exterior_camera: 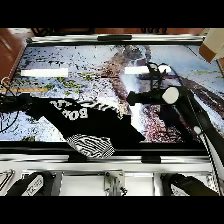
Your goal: Fold the shirts.
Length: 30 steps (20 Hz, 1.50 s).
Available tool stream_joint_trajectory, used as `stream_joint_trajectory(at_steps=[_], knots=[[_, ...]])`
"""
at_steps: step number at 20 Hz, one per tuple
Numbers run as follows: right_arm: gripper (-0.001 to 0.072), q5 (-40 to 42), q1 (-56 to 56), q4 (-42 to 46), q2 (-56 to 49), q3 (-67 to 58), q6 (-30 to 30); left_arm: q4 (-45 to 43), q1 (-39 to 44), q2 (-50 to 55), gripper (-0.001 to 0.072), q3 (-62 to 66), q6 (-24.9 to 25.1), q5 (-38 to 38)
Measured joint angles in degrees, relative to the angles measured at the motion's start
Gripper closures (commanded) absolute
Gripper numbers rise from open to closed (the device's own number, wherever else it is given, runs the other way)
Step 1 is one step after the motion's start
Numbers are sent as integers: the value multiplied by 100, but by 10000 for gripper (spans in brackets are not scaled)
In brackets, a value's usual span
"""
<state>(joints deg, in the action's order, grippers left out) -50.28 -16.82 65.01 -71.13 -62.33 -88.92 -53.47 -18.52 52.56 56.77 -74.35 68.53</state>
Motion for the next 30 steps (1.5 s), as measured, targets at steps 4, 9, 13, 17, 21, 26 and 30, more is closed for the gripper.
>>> stream_joint_trajectory(at_steps=[4, 9, 13, 17, 21, 26, 30], knots=[[25, -118, 66, -706, -876, -13, 562, -7, 0, 0, 656, -11, 11, 9], [26, 98, -697, -1235, -1576, -17, 1281, -4, 0, 0, 656, -11, 11, 11], [31, 612, -1198, -1333, -1832, -20, 1440, 96, 4, 0, 656, -11, 11, 15], [643, 1156, -1427, -1456, -1978, -22, 1104, 201, 11, 0, 656, -11, 13, 15], [643, 1410, -1438, -1534, -2009, -173, 782, 232, 11, 0, 657, -11, 13, 11], [643, 1211, -1021, -706, -1576, -839, 634, 422, 11, 2, 657, 245, 13, -321], [643, 1375, -306, -24, -774, -1598, 540, 1814, 120, 4, 656, 916, 31, -1504]])
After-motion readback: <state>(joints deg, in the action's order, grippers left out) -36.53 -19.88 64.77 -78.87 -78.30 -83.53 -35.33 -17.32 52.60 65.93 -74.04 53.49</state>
